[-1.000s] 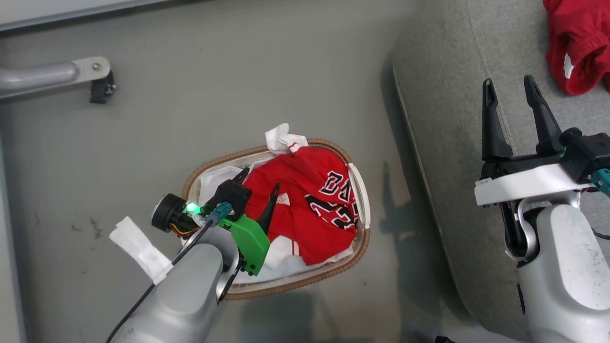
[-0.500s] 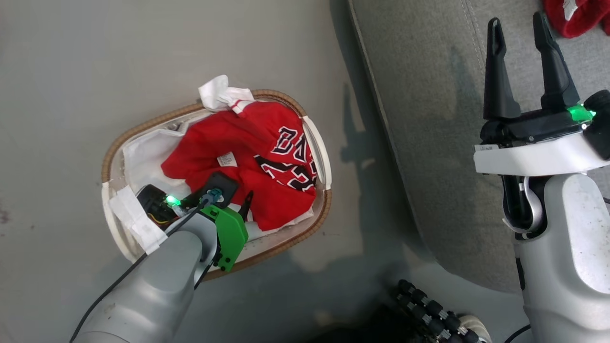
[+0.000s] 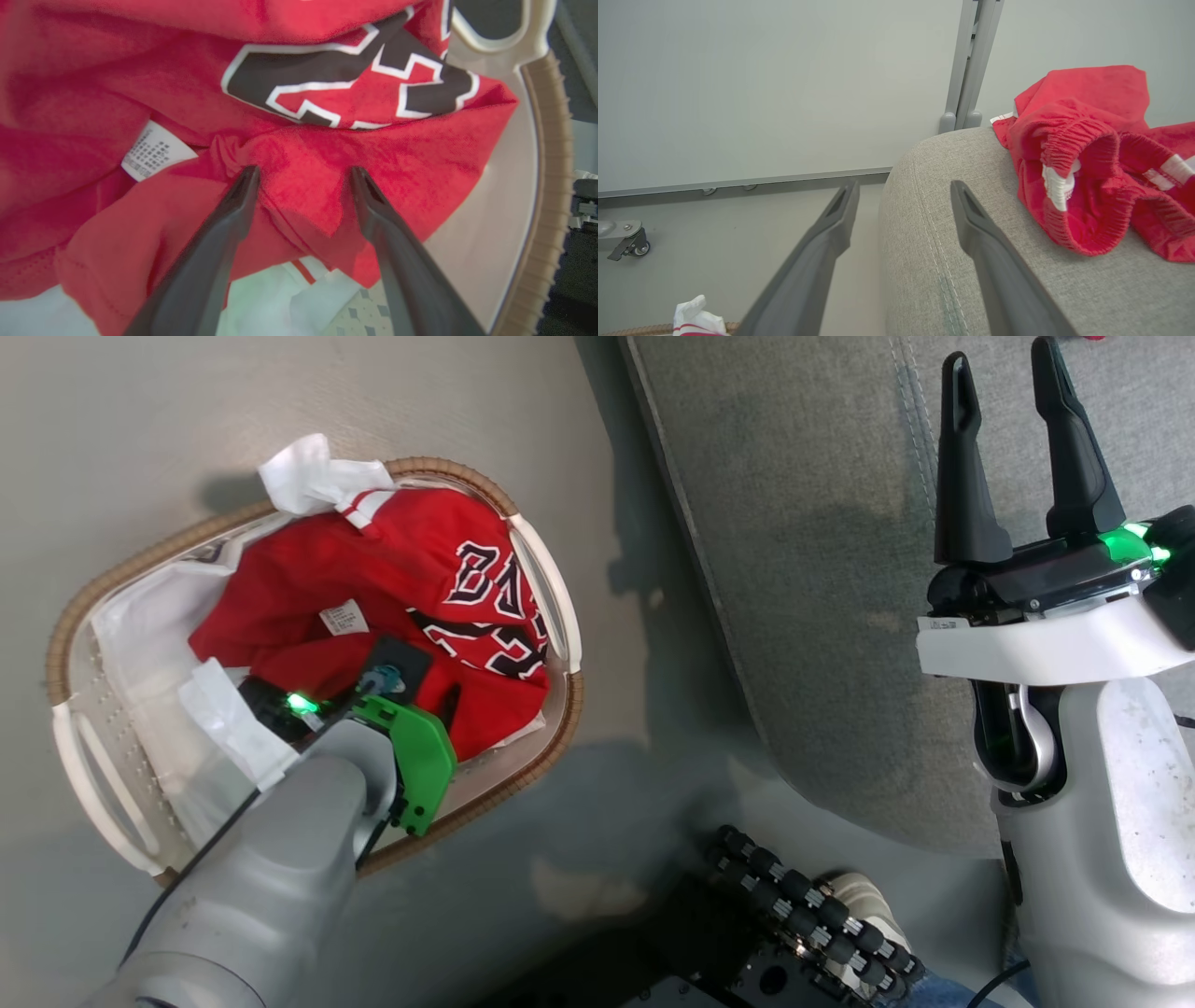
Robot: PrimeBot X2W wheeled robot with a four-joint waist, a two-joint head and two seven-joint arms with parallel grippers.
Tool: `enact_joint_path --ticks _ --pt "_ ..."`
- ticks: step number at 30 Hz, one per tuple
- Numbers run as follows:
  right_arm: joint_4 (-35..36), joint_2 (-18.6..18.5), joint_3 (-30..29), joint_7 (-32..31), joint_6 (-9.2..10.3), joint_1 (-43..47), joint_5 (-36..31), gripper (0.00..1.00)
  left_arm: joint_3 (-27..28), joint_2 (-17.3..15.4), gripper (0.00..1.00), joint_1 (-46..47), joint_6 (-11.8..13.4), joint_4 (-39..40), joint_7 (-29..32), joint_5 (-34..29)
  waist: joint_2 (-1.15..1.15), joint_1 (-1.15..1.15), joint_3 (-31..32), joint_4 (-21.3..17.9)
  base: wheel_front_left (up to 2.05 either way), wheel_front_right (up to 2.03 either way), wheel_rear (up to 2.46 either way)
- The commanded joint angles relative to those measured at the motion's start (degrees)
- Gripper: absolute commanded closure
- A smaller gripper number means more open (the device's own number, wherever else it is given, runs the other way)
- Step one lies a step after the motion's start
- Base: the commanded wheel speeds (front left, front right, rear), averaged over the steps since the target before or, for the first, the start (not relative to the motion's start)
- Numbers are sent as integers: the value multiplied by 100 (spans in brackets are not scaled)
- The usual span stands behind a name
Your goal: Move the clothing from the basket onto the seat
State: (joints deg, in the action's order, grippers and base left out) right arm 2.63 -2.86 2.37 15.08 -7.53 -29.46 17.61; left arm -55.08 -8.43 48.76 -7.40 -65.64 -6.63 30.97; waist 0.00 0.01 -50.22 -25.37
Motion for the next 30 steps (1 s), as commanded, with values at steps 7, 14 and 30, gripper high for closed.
enact_joint_path --ticks 7,14,30 --pt "108 -7 132 13 8 -97 62 0 25 -64 0 245 -14 -383 63 122 0 -1 -205 -110 0 0 0" --pt "215 -7 166 13 8 -104 33 0 -125 7 0 357 25 -593 257 30 0 -1 -331 -118 0 0 0" --pt "117 -8 101 13 8 -143 -138 0 -333 187 100 217 33 -644 201 43 0 -1 -47 183 0 0 0"
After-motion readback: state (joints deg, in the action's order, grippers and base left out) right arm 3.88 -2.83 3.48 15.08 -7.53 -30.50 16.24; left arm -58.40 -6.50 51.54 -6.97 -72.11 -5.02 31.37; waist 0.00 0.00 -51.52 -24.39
